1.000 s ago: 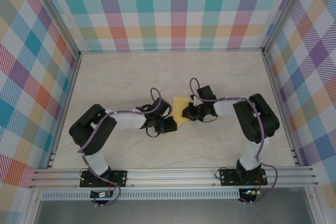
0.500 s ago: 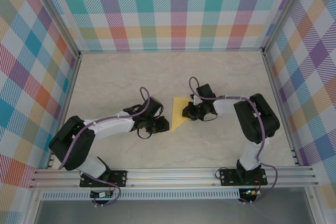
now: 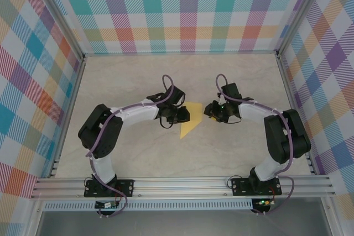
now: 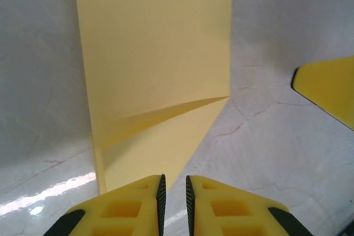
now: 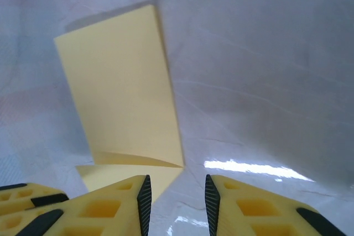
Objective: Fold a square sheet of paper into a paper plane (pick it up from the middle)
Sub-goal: Third fold the triangle at the center of the table.
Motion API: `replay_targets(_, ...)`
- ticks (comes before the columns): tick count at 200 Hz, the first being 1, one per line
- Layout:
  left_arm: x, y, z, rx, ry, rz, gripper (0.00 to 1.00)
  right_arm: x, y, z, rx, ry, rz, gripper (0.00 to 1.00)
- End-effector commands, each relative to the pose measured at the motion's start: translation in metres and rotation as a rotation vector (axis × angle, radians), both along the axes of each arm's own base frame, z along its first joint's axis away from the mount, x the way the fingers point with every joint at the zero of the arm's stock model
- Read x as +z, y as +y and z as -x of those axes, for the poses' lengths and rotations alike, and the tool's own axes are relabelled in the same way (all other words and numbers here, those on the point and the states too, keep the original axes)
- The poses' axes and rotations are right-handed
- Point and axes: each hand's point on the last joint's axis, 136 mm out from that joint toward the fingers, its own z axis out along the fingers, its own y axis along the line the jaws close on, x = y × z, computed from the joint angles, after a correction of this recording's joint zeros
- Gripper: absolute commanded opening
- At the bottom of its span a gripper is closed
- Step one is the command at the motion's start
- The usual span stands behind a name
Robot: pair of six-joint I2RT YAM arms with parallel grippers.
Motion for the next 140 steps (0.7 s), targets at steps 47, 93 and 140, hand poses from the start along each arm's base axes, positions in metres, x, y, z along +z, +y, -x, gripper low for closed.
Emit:
replay_targets(47,-0.013,0.004,-0.011,0.008,0.02,-0.05,0.17,-0.006,0.016,0.009,0.037,0.056,-0.088,0.38)
replay_targets(93,-0.019,0.011,-0.018,0.022,0.024,-0.064,0.15,-0.004,0.023,0.008,0.057,0.055,-0.125,0.39)
replay_targets(140,-0.014,0.013,-0.022,0.021,0.014,-0.052,0.16,-0.004,0.027,0.008,0.073,0.065,-0.145,0.41)
